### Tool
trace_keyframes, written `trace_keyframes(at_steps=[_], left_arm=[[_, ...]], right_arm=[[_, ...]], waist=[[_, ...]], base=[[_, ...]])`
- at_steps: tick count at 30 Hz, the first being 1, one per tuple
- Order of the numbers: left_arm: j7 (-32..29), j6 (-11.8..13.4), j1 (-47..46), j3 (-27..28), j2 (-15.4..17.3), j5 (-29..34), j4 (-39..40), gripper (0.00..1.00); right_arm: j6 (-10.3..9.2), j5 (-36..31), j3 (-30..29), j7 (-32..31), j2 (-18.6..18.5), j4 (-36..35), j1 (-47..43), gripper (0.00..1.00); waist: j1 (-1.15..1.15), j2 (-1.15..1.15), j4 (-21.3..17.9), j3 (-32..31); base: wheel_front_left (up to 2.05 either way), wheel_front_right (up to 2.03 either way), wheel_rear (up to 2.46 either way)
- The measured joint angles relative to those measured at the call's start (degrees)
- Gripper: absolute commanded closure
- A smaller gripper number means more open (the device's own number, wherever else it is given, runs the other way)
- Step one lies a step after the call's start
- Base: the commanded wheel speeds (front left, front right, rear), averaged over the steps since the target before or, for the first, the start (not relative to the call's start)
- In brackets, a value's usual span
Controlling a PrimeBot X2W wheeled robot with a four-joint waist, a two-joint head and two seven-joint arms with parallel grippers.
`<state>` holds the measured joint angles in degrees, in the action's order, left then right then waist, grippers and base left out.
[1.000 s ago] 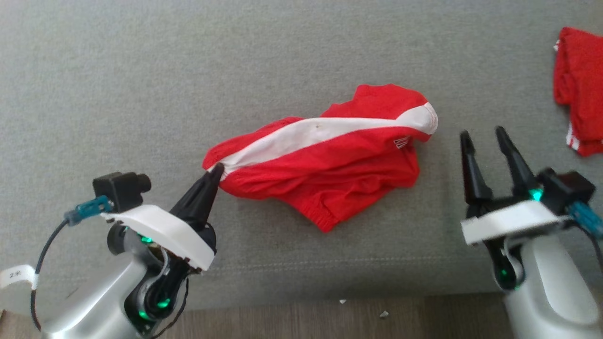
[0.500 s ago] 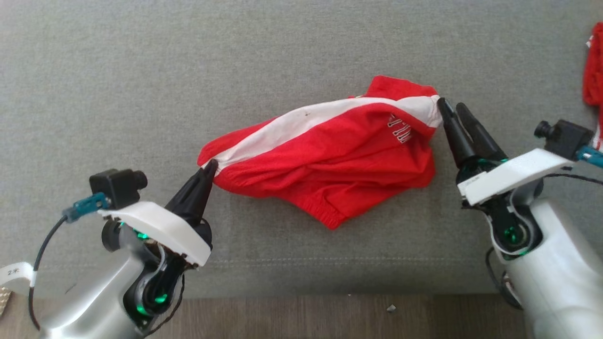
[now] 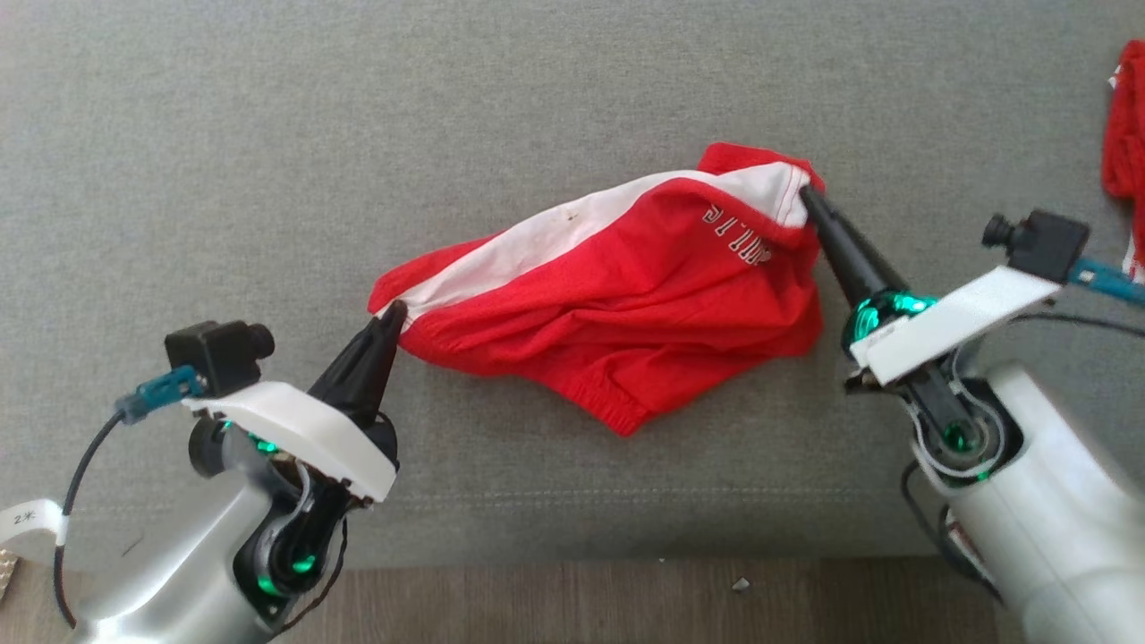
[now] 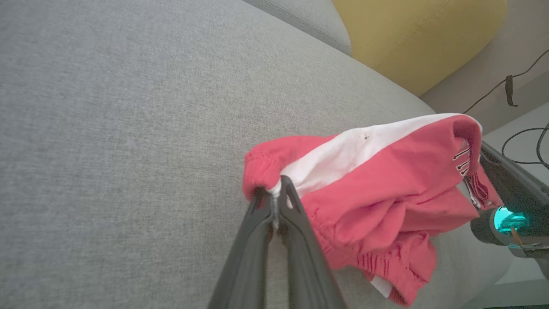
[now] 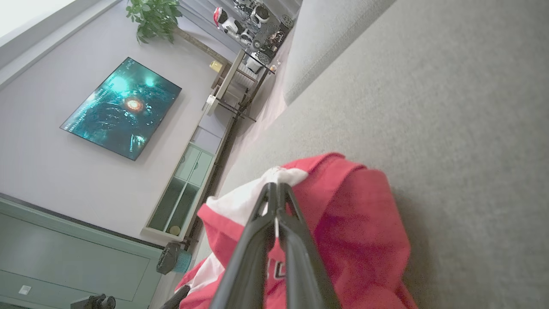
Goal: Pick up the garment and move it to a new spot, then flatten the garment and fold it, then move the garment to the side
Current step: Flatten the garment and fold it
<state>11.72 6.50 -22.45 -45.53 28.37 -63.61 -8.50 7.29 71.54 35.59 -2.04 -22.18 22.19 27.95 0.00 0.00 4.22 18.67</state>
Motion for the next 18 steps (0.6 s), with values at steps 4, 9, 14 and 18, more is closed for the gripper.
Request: trace_keyframes(at_steps=[4,9,14,18], left_arm=[[0.6,-0.5,0.0,0.4,-0.2,0.4,-0.5,1.00],[2.1,-1.7,-1.1,2.9,-0.4,3.2,1.3,1.00],[0.5,-3.7,-9.7,3.6,0.2,6.2,4.7,1.00],[-5.4,-5.8,-24.0,3.5,0.3,9.5,5.2,1.00]], right_arm=[[0.00,0.0,1.9,3.2,-2.1,-1.2,1.7,1.00],[0.00,-0.1,1.8,10.4,-6.1,-3.7,2.1,1.00],[0.00,-2.4,-1.6,13.9,-10.4,-4.2,9.6,1.00],[0.00,-6.1,-4.7,12.3,-11.5,2.4,21.2,1.00]], waist=[[0.00,0.00,0.1,-0.3],[0.00,0.00,0.0,-1.5],[0.00,0.00,-1.2,-2.1],[0.00,0.00,-2.7,-1.6]], base=[[0.00,0.00,0.00],[0.00,0.00,0.00],[0.00,0.00,0.00],[0.00,0.00,0.00]])
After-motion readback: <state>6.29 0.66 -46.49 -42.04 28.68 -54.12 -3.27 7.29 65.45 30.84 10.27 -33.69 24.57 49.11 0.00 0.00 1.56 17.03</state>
